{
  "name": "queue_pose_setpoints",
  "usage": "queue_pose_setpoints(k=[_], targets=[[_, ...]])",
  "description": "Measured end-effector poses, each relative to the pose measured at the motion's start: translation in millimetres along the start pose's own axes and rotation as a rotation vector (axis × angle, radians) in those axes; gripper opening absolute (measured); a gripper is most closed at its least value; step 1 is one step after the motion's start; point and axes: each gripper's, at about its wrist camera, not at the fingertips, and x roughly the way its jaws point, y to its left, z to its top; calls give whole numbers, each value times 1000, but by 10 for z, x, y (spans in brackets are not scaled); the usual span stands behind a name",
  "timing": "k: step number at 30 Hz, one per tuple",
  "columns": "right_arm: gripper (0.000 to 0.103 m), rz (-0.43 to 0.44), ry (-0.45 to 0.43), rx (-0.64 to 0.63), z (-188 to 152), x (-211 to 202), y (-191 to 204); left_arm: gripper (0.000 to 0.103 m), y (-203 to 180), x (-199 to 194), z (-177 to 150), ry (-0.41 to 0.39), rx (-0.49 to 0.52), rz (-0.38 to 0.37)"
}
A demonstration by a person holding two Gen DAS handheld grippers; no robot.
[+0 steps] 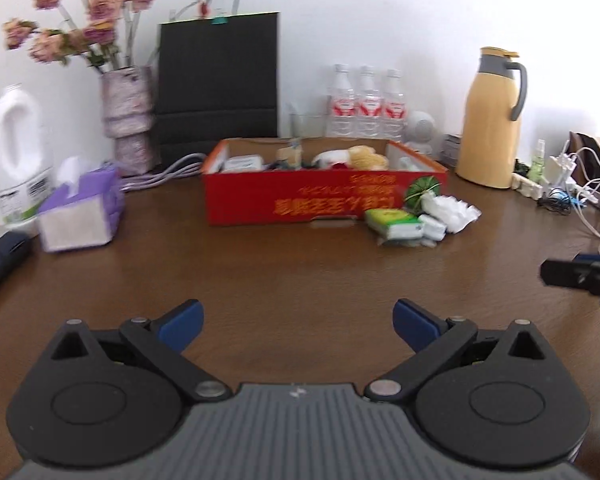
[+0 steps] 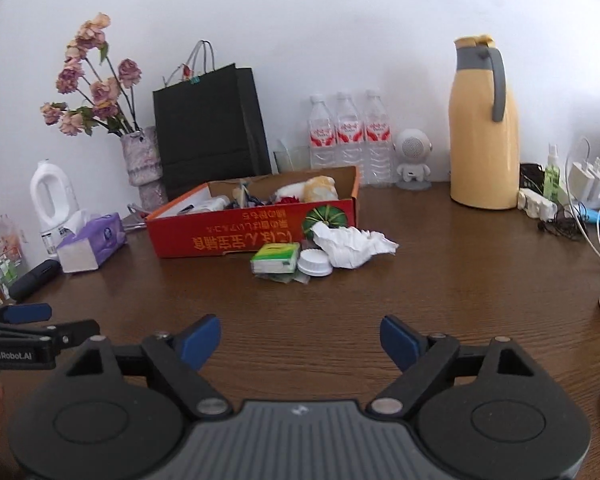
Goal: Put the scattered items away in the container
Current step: 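Withdraw both tools from the box toward the tissues, then grasp green tissue pack with left tool while right tool grasps crumpled white tissue, lift both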
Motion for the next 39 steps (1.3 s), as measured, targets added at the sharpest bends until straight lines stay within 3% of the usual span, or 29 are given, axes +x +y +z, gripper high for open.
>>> queue_pose_setpoints(k=[4,8,10,13,14,16,17,18,19,20,21,24,26,28,29,31,32,37,39], targets=[[69,-42,-2,53,207,259,-159,103,-418,681,390,18,115,1],[66,-51,23,-1,419,468,-251,103,-745,1276,661,48,156,-95],[66,-49,28,-13,496,543,-293,97,-860,1519,726,78,190,-98],[66,-46,38,-28,609,683,-326,86,-868,1742,774,103,174,-133],[66,-44,45,-33,646,752,-333,78,-839,1805,774,132,143,-141],[66,-42,67,-37,703,922,-342,75,-744,1873,765,162,65,-181],[66,-38,78,-35,722,1020,-348,68,-704,1886,767,174,35,-198],[66,-32,89,-27,734,1121,-355,50,-669,1884,773,178,17,-208],[66,-23,105,-16,743,1229,-366,43,-644,1869,786,176,6,-204],[66,-19,124,-6,750,1339,-372,29,-623,1849,793,169,3,-198],[66,-18,134,-1,755,1436,-371,21,-599,1835,797,164,0,-207],[65,-30,164,6,761,1716,-355,15,-534,1828,799,169,-21,-226],[63,-58,181,8,755,1844,-349,14,-515,1812,802,161,-18,-214],[41,-69,190,29,740,1912,-376,14,-486,1783,806,158,-27,-214],[13,-75,193,39,738,1905,-393,16,-473,1761,812,157,-36,-223],[15,-95,162,43,743,1793,-400,42,-483,1723,828,156,-34,-257],[15,-94,137,49,756,1696,-409,60,-509,1711,830,153,-23,-266],[15,-54,64,119,744,1241,-511,62,-659,1784,785,183,23,-255],[16,-44,65,128,689,1131,-518,56,-705,1827,755,198,32,-233]])
